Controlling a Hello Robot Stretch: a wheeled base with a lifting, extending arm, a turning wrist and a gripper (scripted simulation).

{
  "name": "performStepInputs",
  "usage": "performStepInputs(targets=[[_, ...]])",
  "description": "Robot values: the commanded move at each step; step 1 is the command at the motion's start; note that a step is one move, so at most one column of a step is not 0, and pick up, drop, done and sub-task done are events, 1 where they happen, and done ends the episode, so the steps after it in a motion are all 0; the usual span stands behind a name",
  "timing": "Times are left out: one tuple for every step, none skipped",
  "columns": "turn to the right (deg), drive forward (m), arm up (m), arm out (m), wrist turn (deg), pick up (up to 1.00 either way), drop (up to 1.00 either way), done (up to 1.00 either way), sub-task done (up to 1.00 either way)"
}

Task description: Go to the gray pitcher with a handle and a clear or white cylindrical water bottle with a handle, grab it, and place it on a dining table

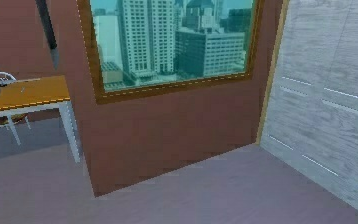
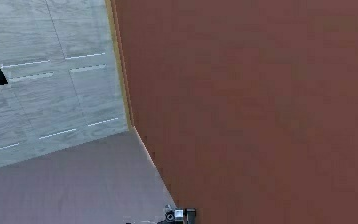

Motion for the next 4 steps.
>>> performStepInputs(targets=[[0.0, 0.00, 0.00, 0.00, 45.0, 0.00, 0.00, 0.00, 0.00], [0.0, 0.00, 0.00, 0.00, 45.0, 0.00, 0.00, 0.00, 0.00], [0.0, 0.00, 0.00, 0.00, 18.0, 0.00, 0.00, 0.00, 0.00], [0.0, 0.00, -0.30, 0.00, 0.0, 0.00, 0.00, 0.00, 0.00]])
